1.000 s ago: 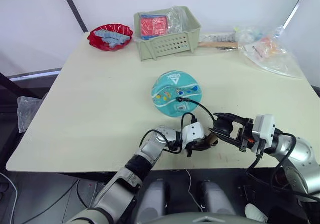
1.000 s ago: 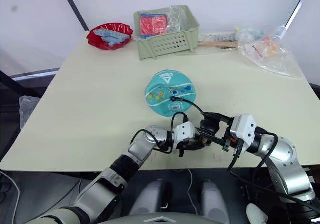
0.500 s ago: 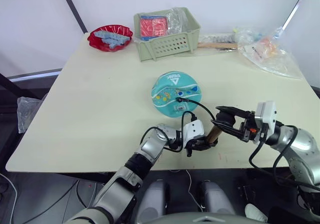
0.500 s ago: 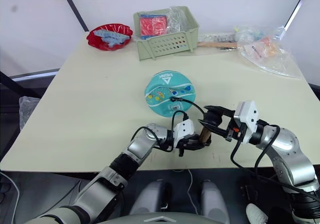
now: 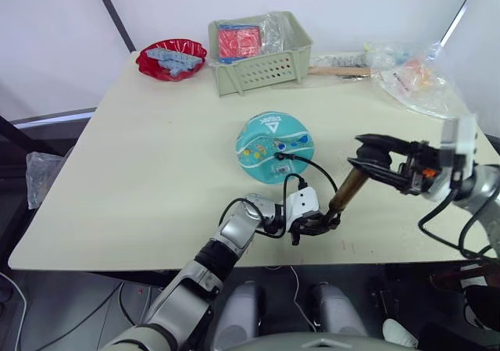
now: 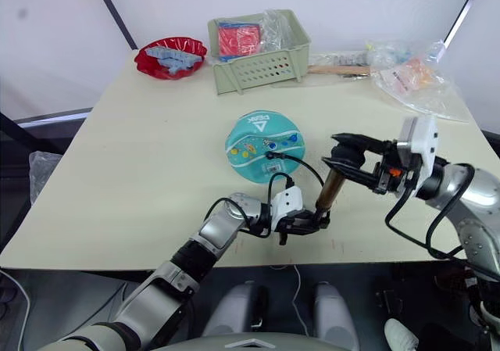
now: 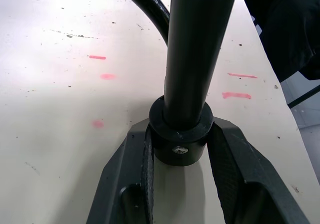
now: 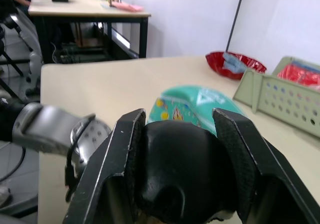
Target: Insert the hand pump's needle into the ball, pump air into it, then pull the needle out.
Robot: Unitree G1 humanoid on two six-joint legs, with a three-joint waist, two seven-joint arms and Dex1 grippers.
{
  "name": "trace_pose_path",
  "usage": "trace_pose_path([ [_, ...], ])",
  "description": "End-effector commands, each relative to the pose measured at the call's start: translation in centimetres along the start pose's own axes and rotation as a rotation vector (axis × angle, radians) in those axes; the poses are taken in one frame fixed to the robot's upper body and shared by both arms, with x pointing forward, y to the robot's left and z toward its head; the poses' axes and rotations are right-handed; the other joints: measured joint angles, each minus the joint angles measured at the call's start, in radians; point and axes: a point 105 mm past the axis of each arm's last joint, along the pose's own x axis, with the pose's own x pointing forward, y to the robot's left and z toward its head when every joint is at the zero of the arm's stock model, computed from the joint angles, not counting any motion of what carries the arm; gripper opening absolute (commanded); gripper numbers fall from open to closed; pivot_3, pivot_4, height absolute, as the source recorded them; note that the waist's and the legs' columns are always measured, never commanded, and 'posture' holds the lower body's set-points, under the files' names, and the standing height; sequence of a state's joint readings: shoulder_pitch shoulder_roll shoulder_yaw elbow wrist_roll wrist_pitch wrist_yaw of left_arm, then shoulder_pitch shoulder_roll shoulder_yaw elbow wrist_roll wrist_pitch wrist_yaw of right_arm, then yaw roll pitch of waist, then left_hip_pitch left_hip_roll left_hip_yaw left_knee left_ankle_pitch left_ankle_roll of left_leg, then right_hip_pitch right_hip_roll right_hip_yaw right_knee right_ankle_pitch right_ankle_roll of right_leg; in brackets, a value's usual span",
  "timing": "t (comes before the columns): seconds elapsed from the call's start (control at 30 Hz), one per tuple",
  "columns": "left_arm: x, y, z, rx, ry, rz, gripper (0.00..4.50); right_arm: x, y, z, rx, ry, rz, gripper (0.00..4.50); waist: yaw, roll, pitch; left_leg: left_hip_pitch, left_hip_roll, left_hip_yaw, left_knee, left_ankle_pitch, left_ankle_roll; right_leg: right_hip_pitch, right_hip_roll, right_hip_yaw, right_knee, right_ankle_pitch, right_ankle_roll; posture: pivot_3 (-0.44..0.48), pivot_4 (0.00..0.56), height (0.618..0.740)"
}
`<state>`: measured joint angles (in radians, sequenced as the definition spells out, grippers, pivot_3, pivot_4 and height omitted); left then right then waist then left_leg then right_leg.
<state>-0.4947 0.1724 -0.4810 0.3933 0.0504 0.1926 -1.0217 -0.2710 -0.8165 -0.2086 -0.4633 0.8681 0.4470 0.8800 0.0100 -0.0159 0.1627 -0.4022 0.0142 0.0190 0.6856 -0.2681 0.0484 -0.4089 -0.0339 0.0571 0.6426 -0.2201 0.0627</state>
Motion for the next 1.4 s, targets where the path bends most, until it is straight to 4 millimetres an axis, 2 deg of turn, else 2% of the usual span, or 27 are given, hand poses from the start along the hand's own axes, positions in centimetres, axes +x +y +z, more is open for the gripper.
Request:
trace_pose_path([
  [0.03,-0.5,-0.7,-3.6,-0.073,0.111,-0.009,1.08,-0.7,-0.4,5.3,-0.128,-0.106,-0.019,1.67,0.000,0.000,0.000,0.000,0.000,0.000,0.000,0.000,0.000,0.000,0.000,0.000,0.000,0.000,0.000,0.000,0.150,0.738],
  [0.17,-0.6,-0.7,-4.0,-0.058,0.117,-0.011,1.08,-0.6,-0.6,7.2,-0.140,-0.119,-0.009,1.67,-0.003,0.000,0.000,-0.001,0.001,0.001,-0.001,0.000,0.000,-0.002,0.000,0.001,0.000,0.000,0.000,0.000,0.150,0.738],
  [0.3,-0.6,-0.7,-4.0,-0.048,0.108,-0.008,1.08,-0.3,-0.3,7.4,-0.126,-0.123,0.006,1.67,-0.003,0.000,0.000,-0.003,0.001,0.001,-0.001,0.000,0.000,-0.003,0.000,0.000,0.000,0.000,0.000,0.000,0.150,0.738],
  [0.47,-0.5,-0.5,-4.4,-0.025,0.109,0.017,1.08,0.7,1.9,4.0,-0.085,-0.063,0.065,1.67,-0.001,-0.001,-0.001,-0.004,0.002,0.000,-0.001,0.000,0.000,-0.003,-0.001,0.000,0.000,0.000,0.000,0.000,0.150,0.738],
  [0.7,-0.3,-0.3,-4.7,0.000,0.113,0.030,1.08,0.5,4.1,-2.0,-0.037,0.056,0.090,1.67,0.000,-0.011,-0.021,0.003,0.002,0.001,-0.001,0.000,0.000,0.003,0.000,0.000,-0.001,-0.002,-0.004,0.000,0.150,0.738],
  [1.07,-0.1,-0.2,-5.0,0.001,0.115,0.028,1.08,0.0,5.6,-10.3,0.013,0.226,0.091,1.67,0.003,-0.015,-0.037,0.005,0.002,0.001,-0.002,0.000,0.000,0.004,-0.001,-0.001,-0.002,-0.003,-0.005,0.000,0.150,0.738],
  [1.3,0.1,-0.2,-5.1,-0.003,0.116,0.031,1.08,-0.3,6.7,-13.7,0.042,0.300,0.098,1.67,0.004,-0.013,-0.040,0.005,0.002,0.000,-0.002,-0.001,0.000,0.004,-0.001,-0.001,-0.003,-0.003,-0.005,0.000,0.150,0.738],
  [1.4,0.2,-0.2,-5.1,-0.005,0.114,0.030,1.08,-0.1,6.7,-14.0,0.047,0.293,0.094,1.67,0.004,-0.012,-0.043,0.006,0.002,0.000,-0.002,-0.001,0.001,0.006,-0.001,-0.002,-0.004,-0.003,-0.005,0.000,0.150,0.738],
])
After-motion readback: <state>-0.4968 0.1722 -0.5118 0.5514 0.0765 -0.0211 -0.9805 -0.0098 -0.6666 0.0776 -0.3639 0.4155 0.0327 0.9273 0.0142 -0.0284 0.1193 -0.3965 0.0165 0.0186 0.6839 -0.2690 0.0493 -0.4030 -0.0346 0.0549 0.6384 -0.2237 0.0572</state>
